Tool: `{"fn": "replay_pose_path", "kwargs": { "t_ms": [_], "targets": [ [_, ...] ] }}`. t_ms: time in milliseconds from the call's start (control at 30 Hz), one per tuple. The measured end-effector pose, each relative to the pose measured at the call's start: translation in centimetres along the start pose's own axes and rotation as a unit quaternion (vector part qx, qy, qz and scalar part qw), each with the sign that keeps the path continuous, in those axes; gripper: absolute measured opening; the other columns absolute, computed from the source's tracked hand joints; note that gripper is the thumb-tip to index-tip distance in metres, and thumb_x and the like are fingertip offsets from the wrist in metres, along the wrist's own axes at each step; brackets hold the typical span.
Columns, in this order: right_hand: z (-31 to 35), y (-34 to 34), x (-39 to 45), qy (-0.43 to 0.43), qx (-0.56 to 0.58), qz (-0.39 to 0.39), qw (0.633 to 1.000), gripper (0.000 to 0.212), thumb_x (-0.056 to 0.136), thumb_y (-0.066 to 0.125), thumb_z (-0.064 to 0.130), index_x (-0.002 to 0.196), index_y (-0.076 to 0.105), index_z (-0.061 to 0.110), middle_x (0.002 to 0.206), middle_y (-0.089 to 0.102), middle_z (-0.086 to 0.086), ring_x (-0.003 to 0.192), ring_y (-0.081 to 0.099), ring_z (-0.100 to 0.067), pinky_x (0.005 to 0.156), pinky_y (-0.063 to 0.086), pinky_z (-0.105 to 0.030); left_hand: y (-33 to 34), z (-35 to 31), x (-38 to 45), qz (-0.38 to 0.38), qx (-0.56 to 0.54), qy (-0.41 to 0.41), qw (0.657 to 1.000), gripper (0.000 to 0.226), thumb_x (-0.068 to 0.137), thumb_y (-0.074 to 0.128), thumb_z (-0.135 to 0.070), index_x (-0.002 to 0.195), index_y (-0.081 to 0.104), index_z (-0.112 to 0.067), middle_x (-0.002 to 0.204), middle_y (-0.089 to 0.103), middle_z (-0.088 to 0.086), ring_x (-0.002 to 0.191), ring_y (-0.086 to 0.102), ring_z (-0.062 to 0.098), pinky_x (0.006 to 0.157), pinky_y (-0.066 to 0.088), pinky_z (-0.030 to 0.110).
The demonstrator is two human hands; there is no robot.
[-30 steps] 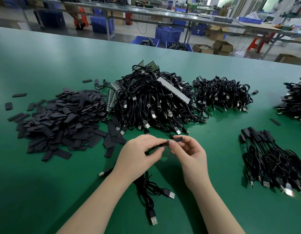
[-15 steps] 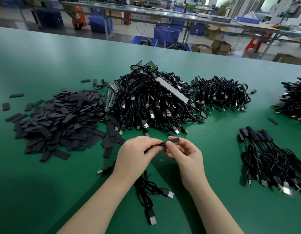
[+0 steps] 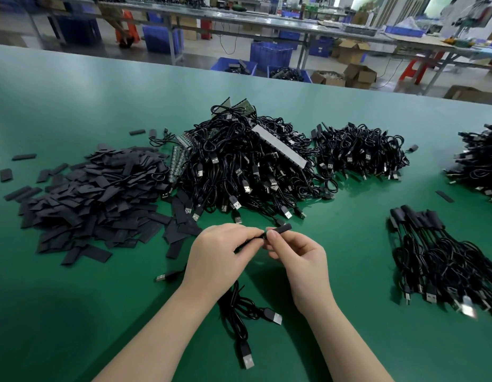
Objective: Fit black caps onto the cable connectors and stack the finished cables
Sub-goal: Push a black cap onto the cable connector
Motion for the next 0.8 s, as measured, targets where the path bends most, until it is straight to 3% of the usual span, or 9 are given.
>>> {"fn": "replay_pose_path", "kwargs": {
  "t_ms": [367, 467, 633, 800],
  "targets": [
    [0.35, 0.16, -0.21, 0.009, -0.009, 0.025, 1.0, 0.011, 0.083, 0.075, 0.021, 0.074, 0.078, 0.024, 0.071, 0.071, 0.001, 0.067, 0.062, -0.007, 0.067, 0.052, -0.018, 0.01, 0.03, -0.01, -0.031, -0.043, 0.001, 0.999, 0.017, 0.078, 0.073, -0.019, 0.093, 0.079, -0.019, 0.078, 0.073, -0.011, 0.083, 0.062, 0.003, 0.074, 0.046, 0.015],
    [0.69, 0.34, -0.32, -0.009, -0.027, 0.029, 0.999, 0.011, 0.085, 0.075, 0.018, 0.082, 0.079, 0.027, 0.079, 0.075, 0.001, 0.074, 0.067, -0.007, 0.069, 0.052, -0.018, 0.04, 0.0, -0.01, -0.027, -0.048, -0.017, 0.998, 0.019, 0.079, 0.071, -0.021, 0.096, 0.079, -0.021, 0.084, 0.074, -0.012, 0.088, 0.063, 0.001, 0.077, 0.047, 0.013],
    [0.83, 0.23, -0.45, -0.066, -0.038, -0.065, 0.995, 0.043, 0.086, 0.076, 0.013, 0.116, 0.068, 0.043, 0.095, 0.076, 0.006, 0.089, 0.073, -0.014, 0.08, 0.055, -0.019, 0.34, 0.17, -0.04, -0.031, -0.053, -0.052, 0.997, 0.021, 0.081, 0.075, -0.022, 0.103, 0.077, -0.023, 0.096, 0.072, -0.015, 0.096, 0.063, -0.004, 0.085, 0.052, 0.021],
    [0.85, 0.04, -0.47, -0.086, -0.054, -0.074, 0.992, 0.038, 0.089, 0.072, 0.009, 0.106, 0.071, 0.044, 0.091, 0.077, 0.01, 0.087, 0.073, -0.015, 0.079, 0.056, -0.019, 0.41, 0.15, 0.09, -0.005, -0.065, -0.042, 0.997, 0.025, 0.08, 0.079, -0.014, 0.104, 0.077, -0.02, 0.093, 0.065, -0.024, 0.094, 0.058, -0.016, 0.084, 0.044, 0.005]
  ]
}}
Point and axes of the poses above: each hand's wrist, its own x-axis towards the middle knuckle, its own y-axis out of the palm, z = x × y, the point moved 1 cm from there along x, towards the middle knuckle
